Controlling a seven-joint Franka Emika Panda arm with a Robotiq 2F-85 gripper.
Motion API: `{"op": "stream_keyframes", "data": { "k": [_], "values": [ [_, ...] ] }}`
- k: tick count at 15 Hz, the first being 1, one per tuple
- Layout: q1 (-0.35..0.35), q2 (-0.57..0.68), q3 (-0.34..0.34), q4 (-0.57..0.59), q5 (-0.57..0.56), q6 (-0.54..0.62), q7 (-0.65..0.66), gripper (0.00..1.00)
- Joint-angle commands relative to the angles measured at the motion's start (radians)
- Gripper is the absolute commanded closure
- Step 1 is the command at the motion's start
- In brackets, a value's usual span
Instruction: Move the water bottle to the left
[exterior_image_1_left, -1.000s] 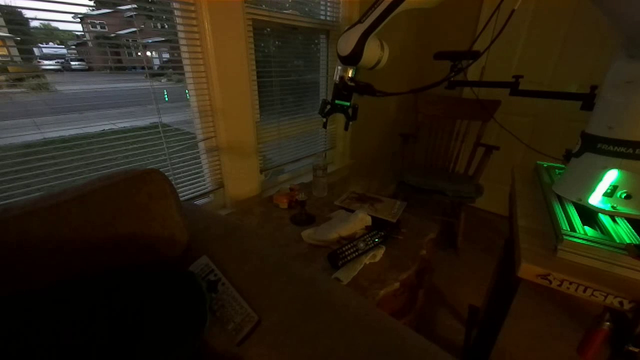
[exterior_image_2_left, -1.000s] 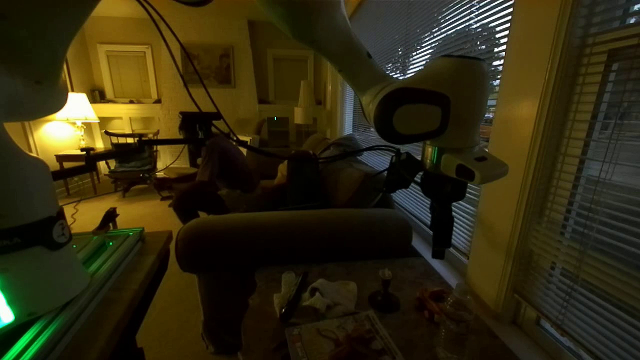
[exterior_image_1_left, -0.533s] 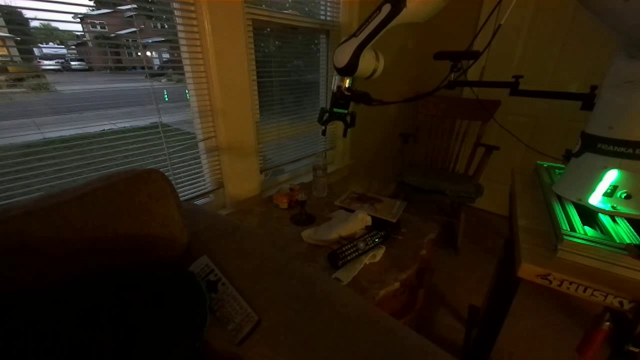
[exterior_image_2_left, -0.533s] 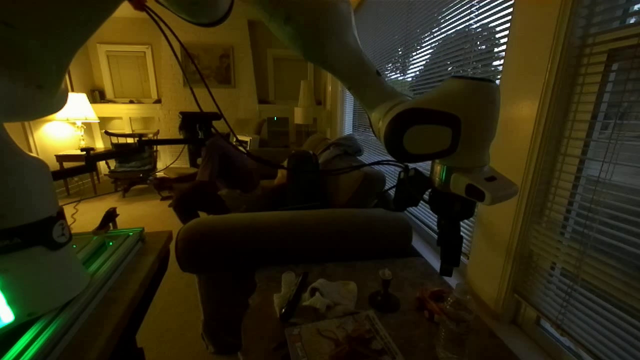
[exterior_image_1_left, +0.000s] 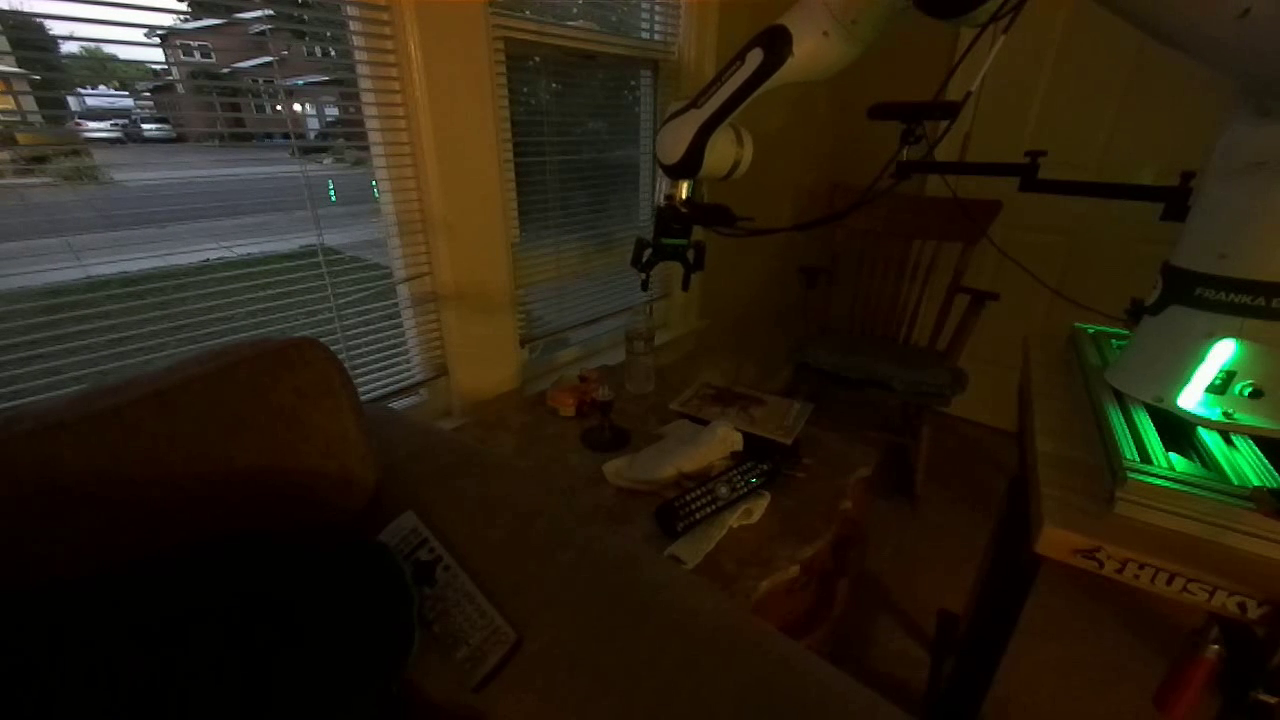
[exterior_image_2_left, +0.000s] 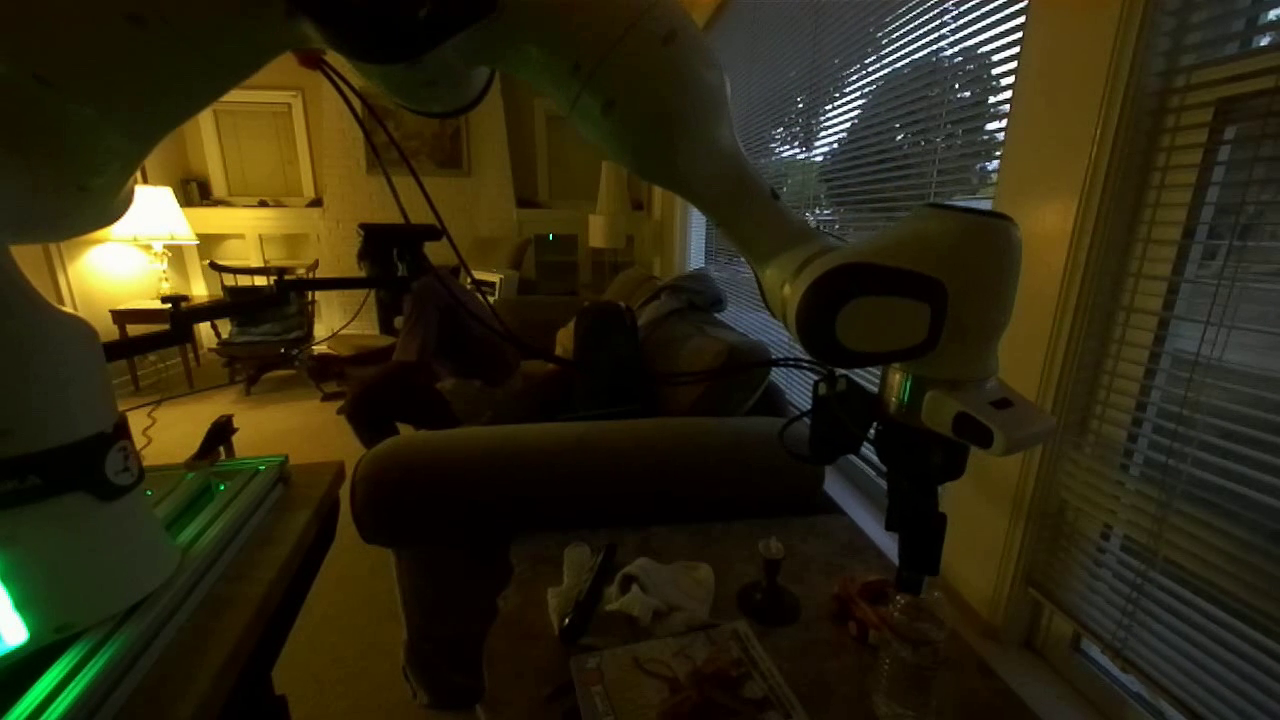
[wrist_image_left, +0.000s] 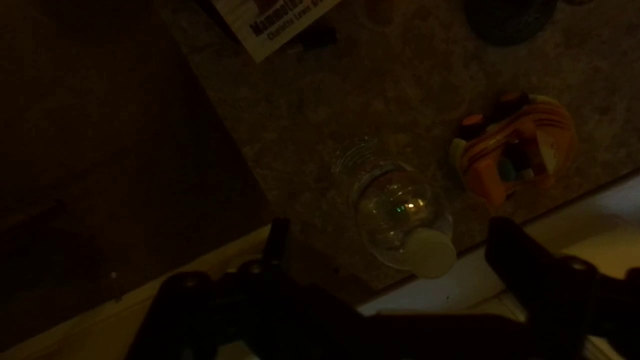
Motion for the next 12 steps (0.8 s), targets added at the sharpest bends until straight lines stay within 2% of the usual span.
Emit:
{"op": "stream_keyframes", "data": {
  "k": [1,2,5,12],
  "values": [
    [0.015,0.056,-0.008,0.121,-0.023,-0.098,0.020,0.00],
    [0.000,0.031,0.001,0.052,-0.003,-0.030,0.001,0.00],
    [0.004,0.039,0.003,0.086,-0.005,-0.072,0.001,0.00],
    [-0.003,0.078,0.024,0.124,0.002,-0.041,-0.023,0.00]
  ]
}}
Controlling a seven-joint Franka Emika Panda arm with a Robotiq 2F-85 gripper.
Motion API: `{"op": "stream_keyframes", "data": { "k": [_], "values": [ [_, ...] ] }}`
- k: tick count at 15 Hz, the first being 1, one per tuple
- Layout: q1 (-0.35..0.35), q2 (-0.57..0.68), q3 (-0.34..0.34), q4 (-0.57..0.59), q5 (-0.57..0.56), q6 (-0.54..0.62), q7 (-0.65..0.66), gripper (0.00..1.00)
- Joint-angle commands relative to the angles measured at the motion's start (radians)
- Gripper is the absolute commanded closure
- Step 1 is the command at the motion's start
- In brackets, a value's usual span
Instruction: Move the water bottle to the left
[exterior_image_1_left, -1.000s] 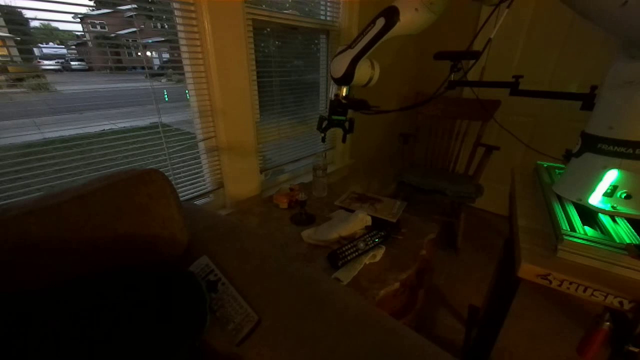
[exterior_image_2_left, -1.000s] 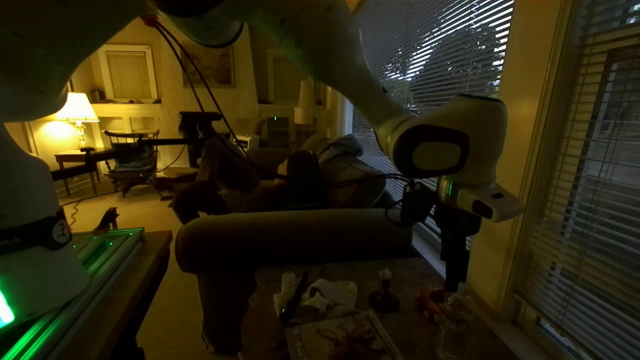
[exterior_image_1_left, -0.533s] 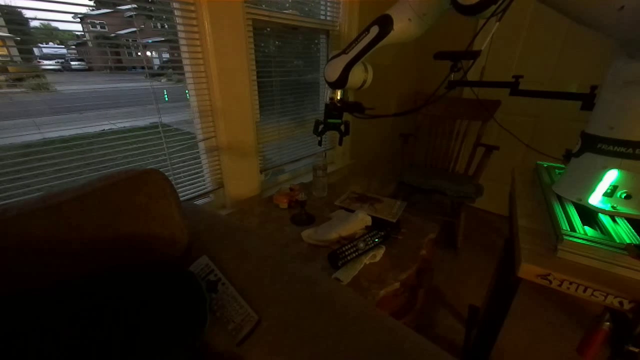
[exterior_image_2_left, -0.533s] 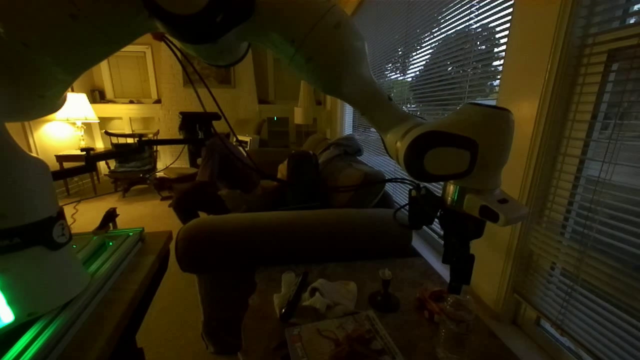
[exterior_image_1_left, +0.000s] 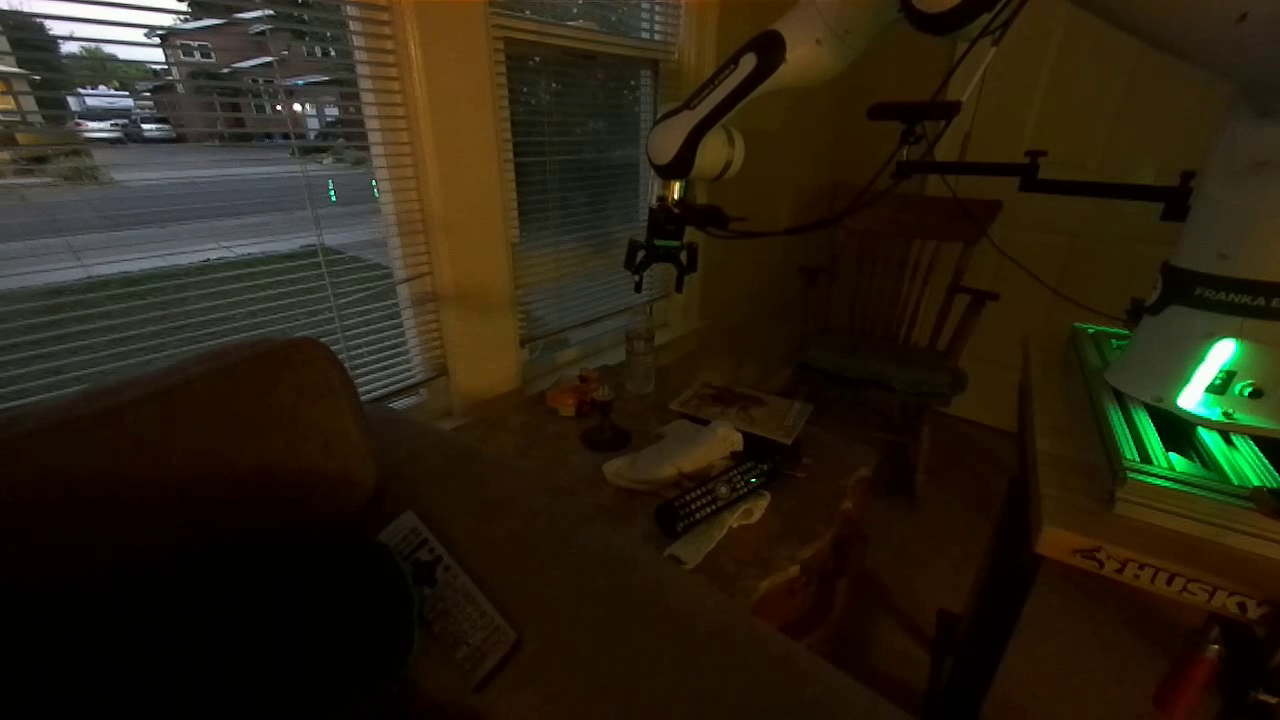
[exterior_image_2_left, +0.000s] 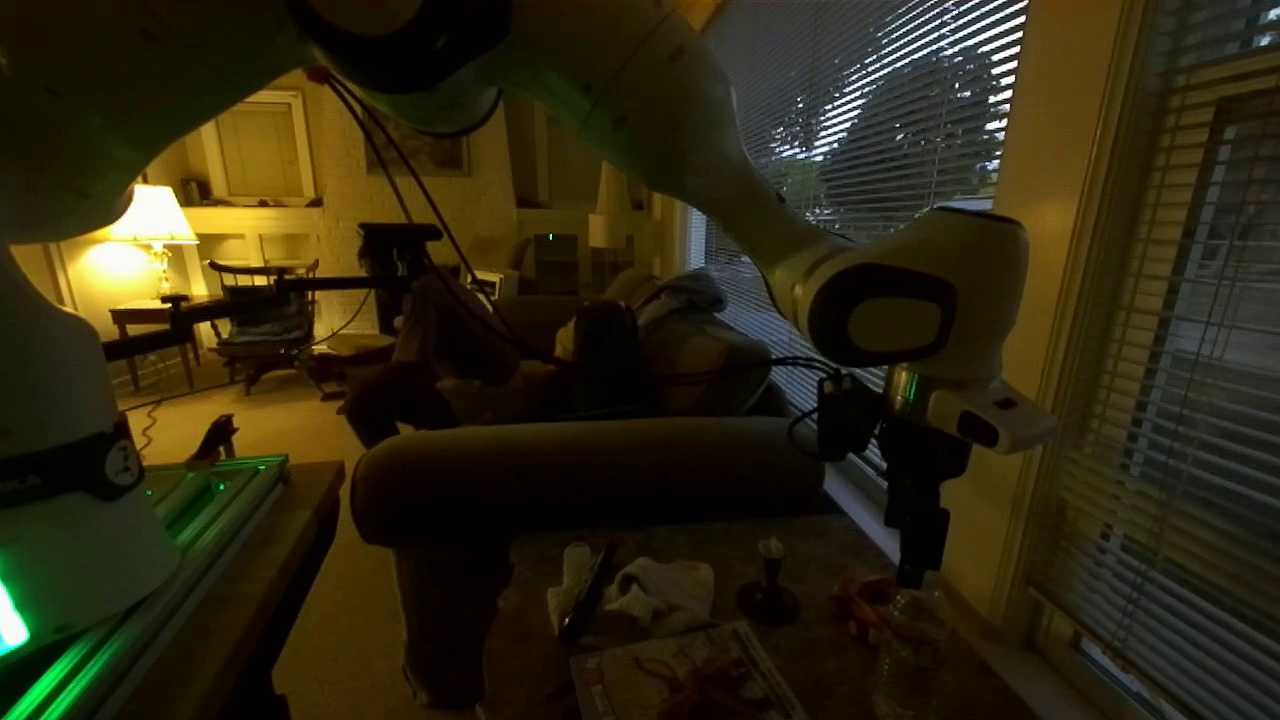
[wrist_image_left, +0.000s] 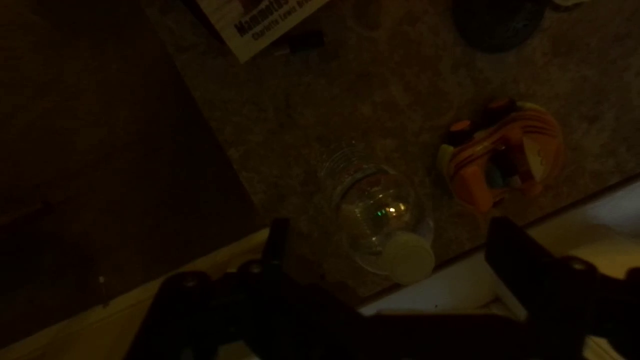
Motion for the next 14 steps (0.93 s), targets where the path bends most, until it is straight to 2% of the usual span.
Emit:
{"op": "stream_keyframes", "data": {
  "k": [1,14],
  "values": [
    [-0.008,0.040,0.020,0.048,0.003,0.021,-0.021,0.00],
    [-0.009,0.145,0.021,0.198,-0.019,0.002,-0.067,0.00]
  ]
}}
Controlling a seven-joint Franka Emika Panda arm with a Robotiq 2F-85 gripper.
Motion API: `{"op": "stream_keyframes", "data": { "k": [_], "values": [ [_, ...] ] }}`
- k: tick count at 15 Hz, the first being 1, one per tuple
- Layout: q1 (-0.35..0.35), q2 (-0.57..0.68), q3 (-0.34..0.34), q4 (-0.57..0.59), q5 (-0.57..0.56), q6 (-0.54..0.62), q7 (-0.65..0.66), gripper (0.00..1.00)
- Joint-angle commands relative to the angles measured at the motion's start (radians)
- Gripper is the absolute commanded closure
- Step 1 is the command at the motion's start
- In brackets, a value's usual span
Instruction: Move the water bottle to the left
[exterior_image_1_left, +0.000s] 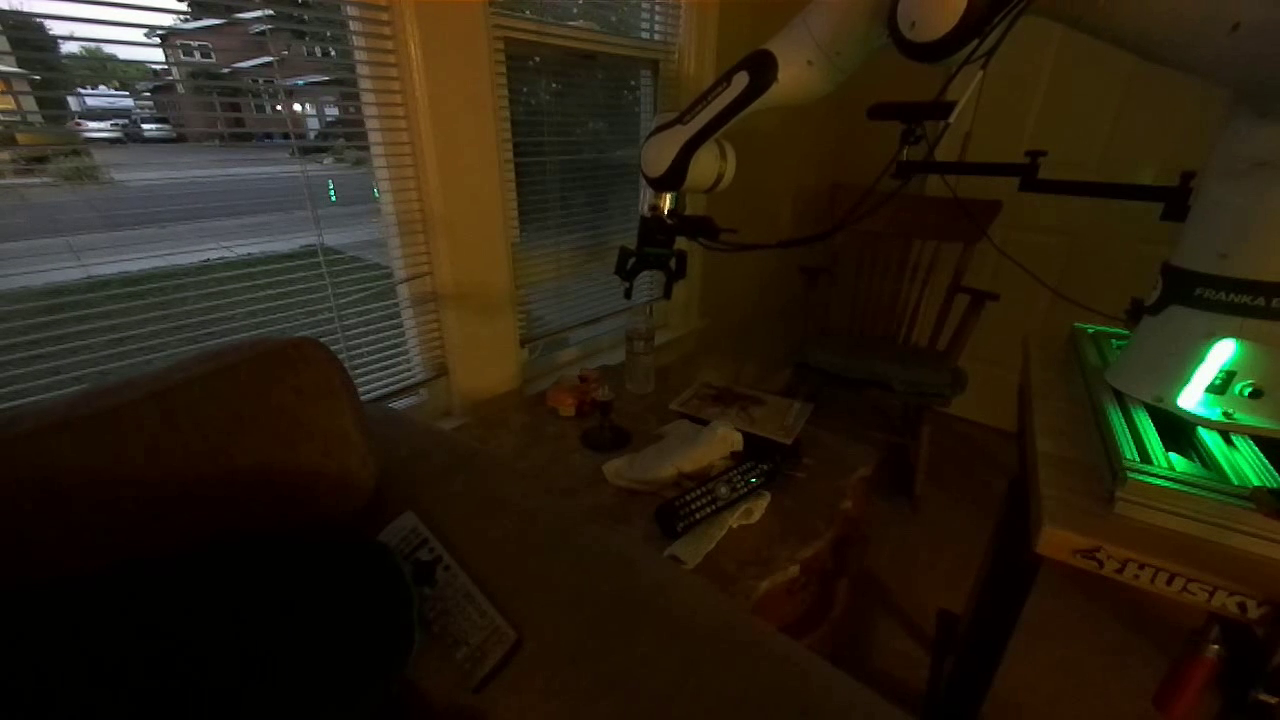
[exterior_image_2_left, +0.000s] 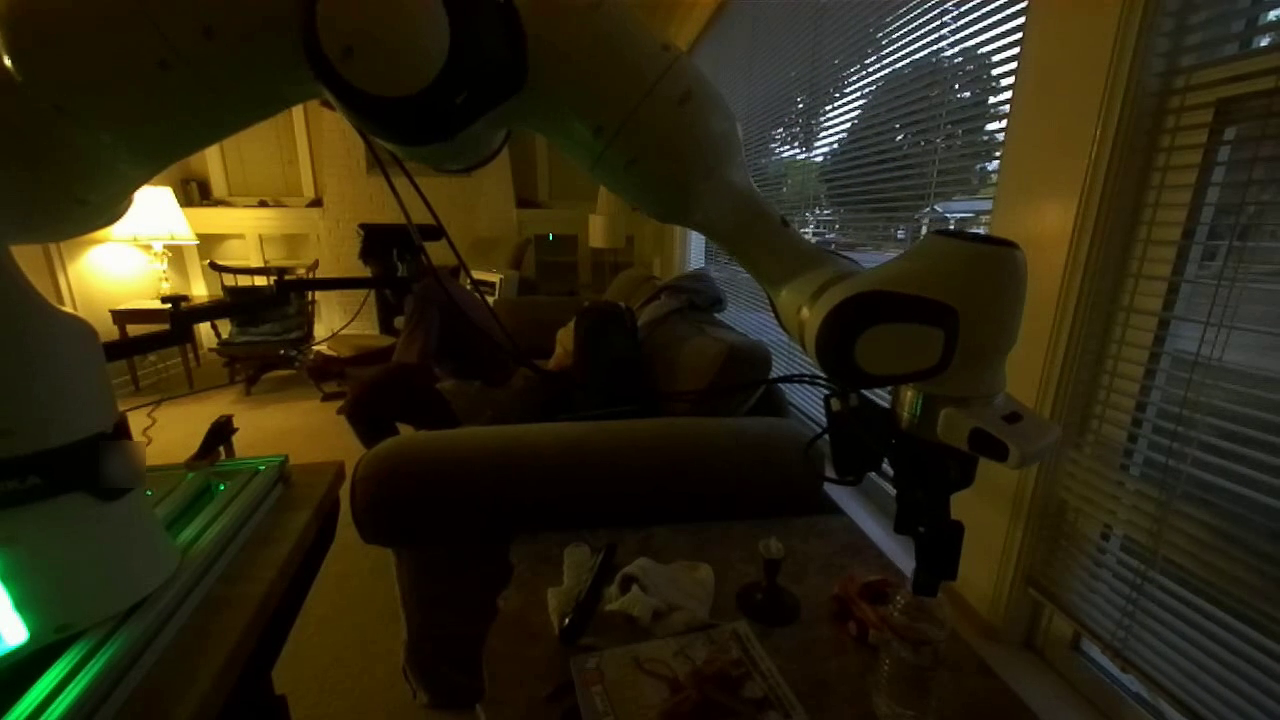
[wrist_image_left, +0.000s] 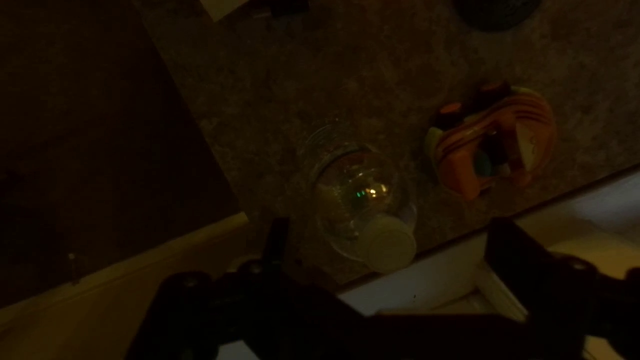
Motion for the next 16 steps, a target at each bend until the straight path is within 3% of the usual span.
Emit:
{"op": "stream_keyframes", "data": {
  "k": [1,5,6,8,16],
  "values": [
    [-0.008,0.066,0.011,0.101,-0.020,-0.024,-0.029,0.00],
    [-0.008,0.098,0.011,0.150,-0.027,-0.037,-0.049,0.00],
    [-0.008,0.105,0.012,0.161,-0.028,-0.040,-0.054,0.25],
    [-0.008,0.117,0.012,0.180,-0.030,-0.044,-0.062,0.32],
    [-0.008,0.147,0.009,0.239,-0.046,-0.068,-0.085,0.91]
  ]
}}
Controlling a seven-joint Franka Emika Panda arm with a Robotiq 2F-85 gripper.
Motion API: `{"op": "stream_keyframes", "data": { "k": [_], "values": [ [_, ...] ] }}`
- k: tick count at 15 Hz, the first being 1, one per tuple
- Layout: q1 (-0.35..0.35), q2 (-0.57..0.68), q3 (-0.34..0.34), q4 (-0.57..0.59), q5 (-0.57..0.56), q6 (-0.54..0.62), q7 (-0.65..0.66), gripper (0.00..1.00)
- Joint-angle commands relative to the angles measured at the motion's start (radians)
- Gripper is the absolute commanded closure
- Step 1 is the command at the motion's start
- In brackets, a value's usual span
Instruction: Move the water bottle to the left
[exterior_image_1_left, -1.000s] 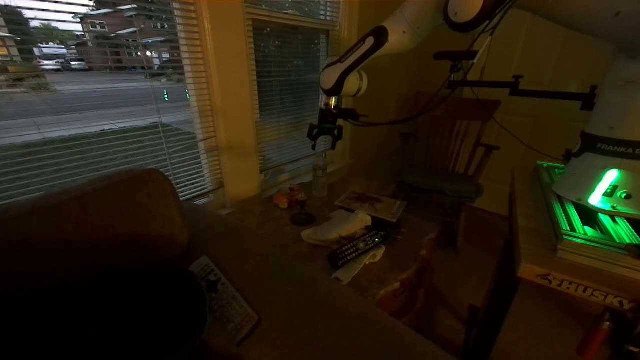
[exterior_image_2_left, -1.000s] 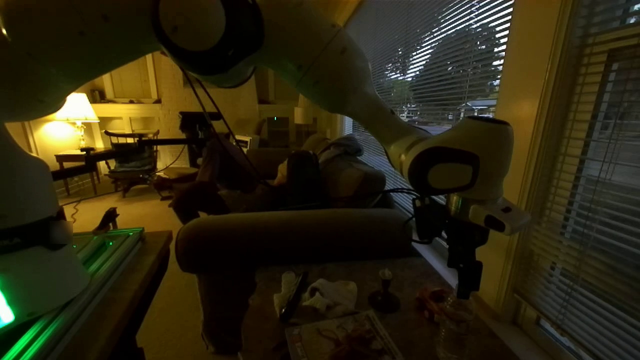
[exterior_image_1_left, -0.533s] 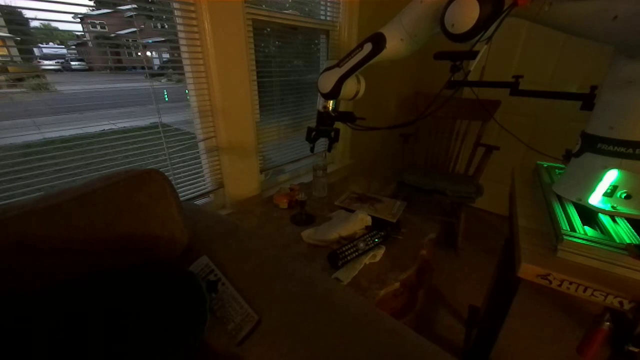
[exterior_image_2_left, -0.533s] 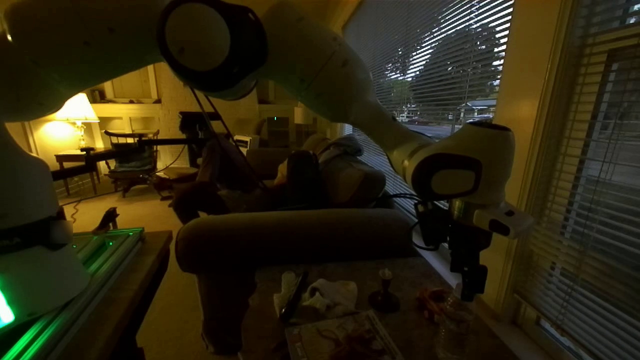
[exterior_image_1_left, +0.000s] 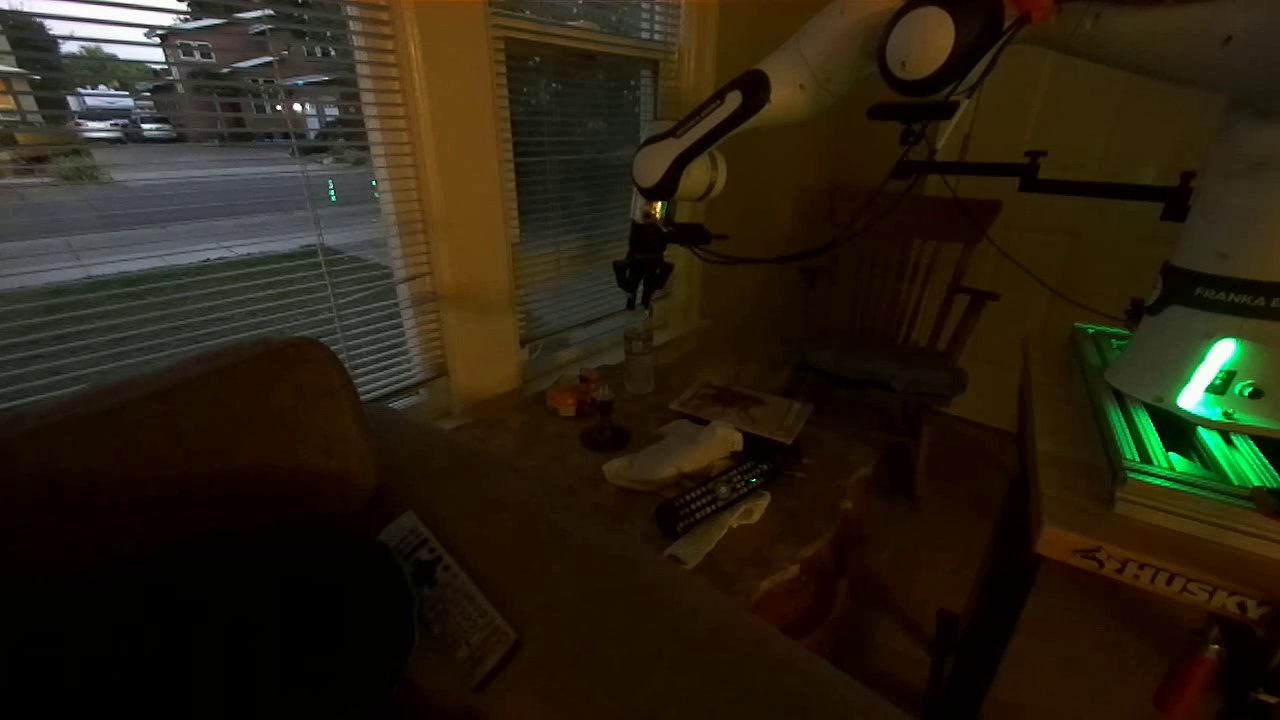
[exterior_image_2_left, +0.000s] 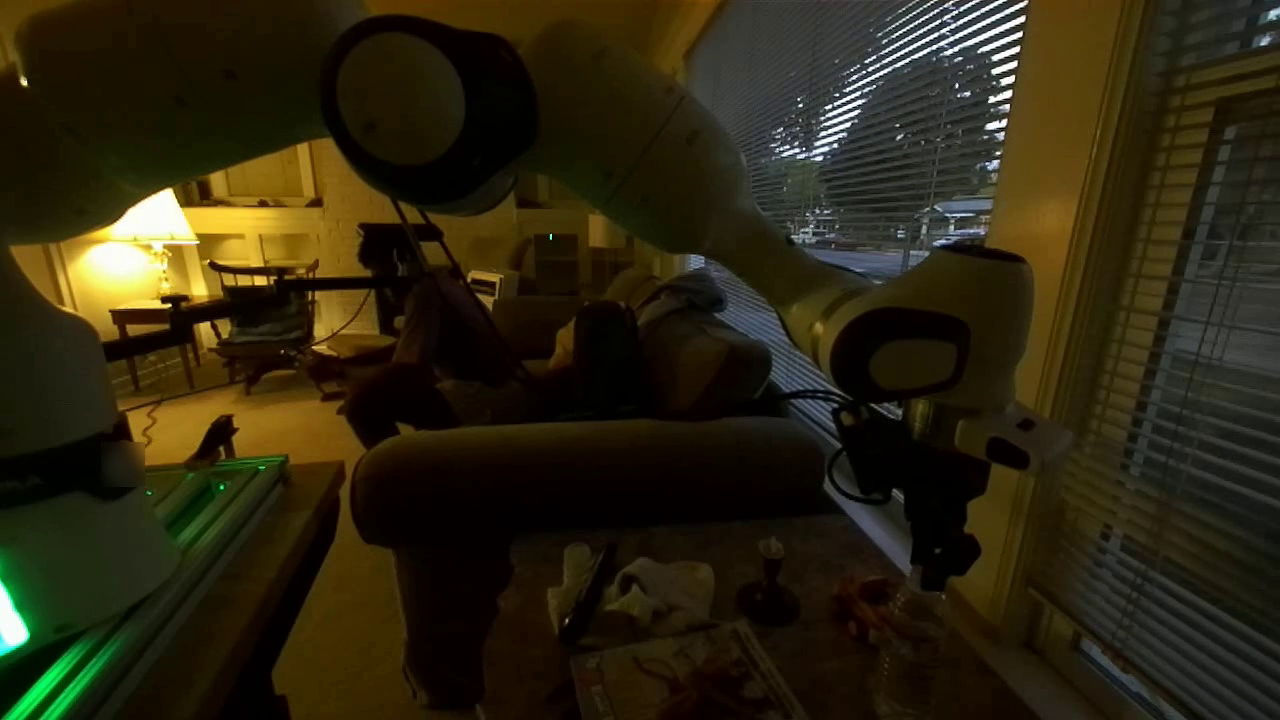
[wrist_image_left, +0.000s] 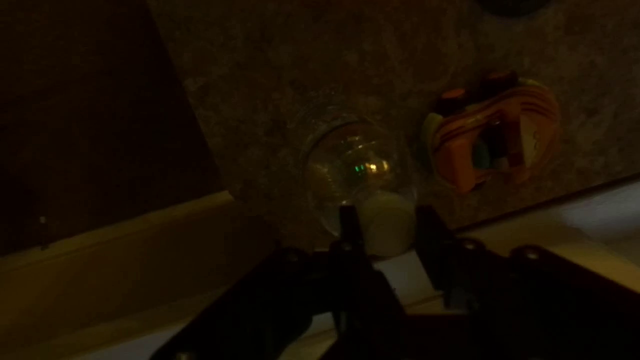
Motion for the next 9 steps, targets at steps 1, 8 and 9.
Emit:
{"op": "stream_keyframes", "data": {
  "k": [1,8,9],
  "values": [
    [-0.007,0.038,0.007,0.073,-0.035,-0.038,-0.012,0.94],
    [0.021,-0.037,-0.002,0.053,-0.041,-0.162,0.047,0.92],
    [0.027,-0.050,-0.002,0.057,-0.042,-0.190,0.055,0.92]
  ]
}}
